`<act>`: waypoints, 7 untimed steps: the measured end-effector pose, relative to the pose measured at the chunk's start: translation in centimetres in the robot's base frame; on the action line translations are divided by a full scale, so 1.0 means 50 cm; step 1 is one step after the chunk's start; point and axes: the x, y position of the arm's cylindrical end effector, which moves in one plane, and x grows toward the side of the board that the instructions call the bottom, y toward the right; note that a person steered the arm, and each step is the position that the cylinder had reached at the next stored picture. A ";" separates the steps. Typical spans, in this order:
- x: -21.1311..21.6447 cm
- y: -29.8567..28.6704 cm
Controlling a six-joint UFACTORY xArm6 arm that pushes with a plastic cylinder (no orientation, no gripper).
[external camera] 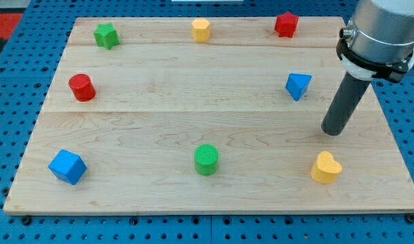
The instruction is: Point at the blue triangle
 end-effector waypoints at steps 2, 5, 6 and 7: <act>0.000 0.007; -0.105 0.117; -0.061 0.187; -0.067 0.202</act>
